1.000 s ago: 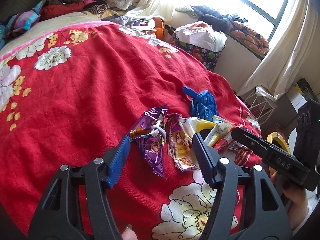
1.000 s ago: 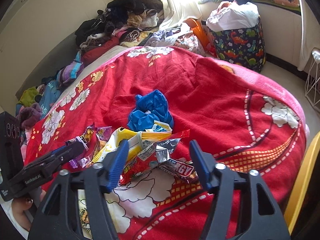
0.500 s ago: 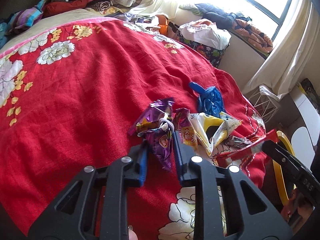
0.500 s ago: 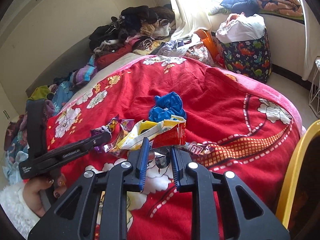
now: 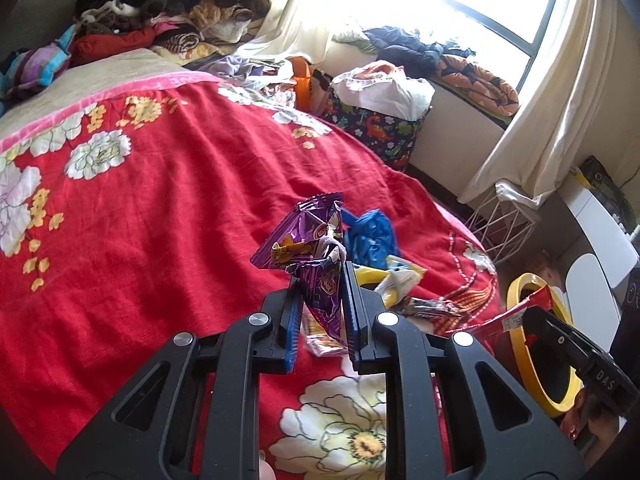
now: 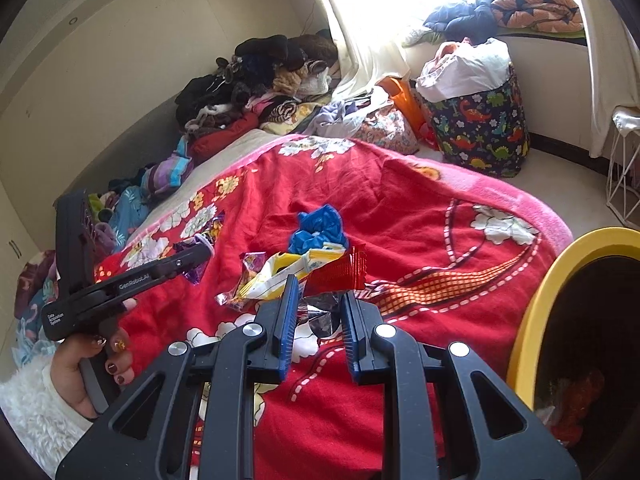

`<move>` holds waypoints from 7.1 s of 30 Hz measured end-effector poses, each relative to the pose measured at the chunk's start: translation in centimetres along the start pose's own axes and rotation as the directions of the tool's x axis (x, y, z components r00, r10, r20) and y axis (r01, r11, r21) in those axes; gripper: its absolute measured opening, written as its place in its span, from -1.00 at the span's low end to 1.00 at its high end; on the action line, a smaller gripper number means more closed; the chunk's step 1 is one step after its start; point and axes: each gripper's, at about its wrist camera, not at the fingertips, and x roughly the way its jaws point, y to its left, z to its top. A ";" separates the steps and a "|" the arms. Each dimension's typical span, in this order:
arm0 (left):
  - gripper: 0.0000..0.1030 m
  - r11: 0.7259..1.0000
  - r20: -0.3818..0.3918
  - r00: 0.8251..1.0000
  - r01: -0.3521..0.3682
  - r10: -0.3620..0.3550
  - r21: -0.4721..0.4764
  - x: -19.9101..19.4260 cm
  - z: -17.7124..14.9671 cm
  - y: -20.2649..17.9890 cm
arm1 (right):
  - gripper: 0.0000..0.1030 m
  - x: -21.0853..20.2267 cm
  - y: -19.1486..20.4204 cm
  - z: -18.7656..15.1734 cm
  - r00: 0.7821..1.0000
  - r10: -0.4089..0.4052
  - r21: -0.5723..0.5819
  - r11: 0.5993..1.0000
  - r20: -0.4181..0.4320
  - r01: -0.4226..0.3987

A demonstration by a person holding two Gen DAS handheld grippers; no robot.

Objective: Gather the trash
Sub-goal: 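Carry the purple wrapper and red wrapper toward the yellow bin, then open both grippers to drop the purple and red wrappers into the bin, then move both open grippers from the bin over the yellow wrapper on the bedspread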

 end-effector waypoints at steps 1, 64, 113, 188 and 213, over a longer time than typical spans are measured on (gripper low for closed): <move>-0.75 1.000 0.003 1.000 0.006 -0.006 0.006 -0.1 0.1 -0.3 | -0.61 -0.4 -0.2 0.1 1.000 -0.004 0.003 1.000 0.006 0.004; -0.75 0.942 0.013 0.975 0.209 -0.220 0.262 -3.4 -0.9 -13.5 | -0.61 -13.0 -6.3 0.8 0.955 -0.202 0.094 0.978 0.217 0.185; -0.74 0.846 -0.110 0.936 0.350 -0.335 0.403 -2.1 -6.1 -23.2 | -0.61 -17.6 -12.0 -0.7 0.865 -0.439 0.242 0.891 0.244 0.384; 0.79 0.913 0.018 0.977 0.193 -0.214 0.360 -0.5 -4.1 -20.5 | 0.36 -14.7 -10.9 -0.9 0.863 -0.438 0.190 0.897 0.253 0.400; 0.79 0.964 0.118 0.989 0.053 -0.087 0.262 -1.8 -1.3 -13.4 | 0.59 -10.8 -3.9 -0.4 0.918 -0.305 0.009 0.950 0.253 0.314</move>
